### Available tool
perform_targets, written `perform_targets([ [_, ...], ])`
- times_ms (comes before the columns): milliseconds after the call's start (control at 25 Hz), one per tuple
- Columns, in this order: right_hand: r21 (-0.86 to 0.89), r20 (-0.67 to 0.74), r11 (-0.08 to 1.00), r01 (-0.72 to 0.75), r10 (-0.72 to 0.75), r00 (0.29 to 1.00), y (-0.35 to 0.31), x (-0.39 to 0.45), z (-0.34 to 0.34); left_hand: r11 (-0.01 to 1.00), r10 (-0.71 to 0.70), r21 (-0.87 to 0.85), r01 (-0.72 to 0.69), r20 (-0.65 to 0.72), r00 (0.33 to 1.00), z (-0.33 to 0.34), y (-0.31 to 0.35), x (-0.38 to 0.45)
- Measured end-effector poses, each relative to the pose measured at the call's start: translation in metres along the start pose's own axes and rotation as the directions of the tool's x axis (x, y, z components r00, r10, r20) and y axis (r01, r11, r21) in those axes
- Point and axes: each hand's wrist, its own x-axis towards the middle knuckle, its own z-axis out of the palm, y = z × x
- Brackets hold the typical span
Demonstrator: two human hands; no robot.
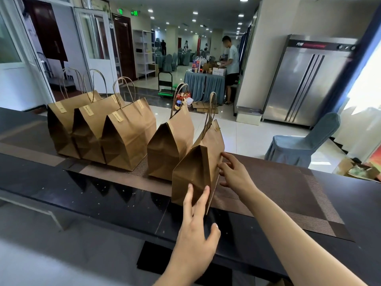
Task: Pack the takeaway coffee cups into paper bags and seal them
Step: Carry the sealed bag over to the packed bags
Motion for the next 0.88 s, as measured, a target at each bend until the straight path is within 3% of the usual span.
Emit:
perform_targets([
  [280, 0.048, -0.119, 0.999, -0.008, 0.014, 0.993, 0.007, 0.011, 0.012, 1.0, 0.024, -0.009, -0.024, 0.024, 0.999, 0.005, -0.009, 0.03],
  [880, 0.093, -0.033, 0.995, -0.04, 0.043, 0.999, 0.006, 0.039, 0.015, 1.0, -0.009, -0.026, 0.012, 0.098, 0.995, 0.01, -0.025, 0.075],
])
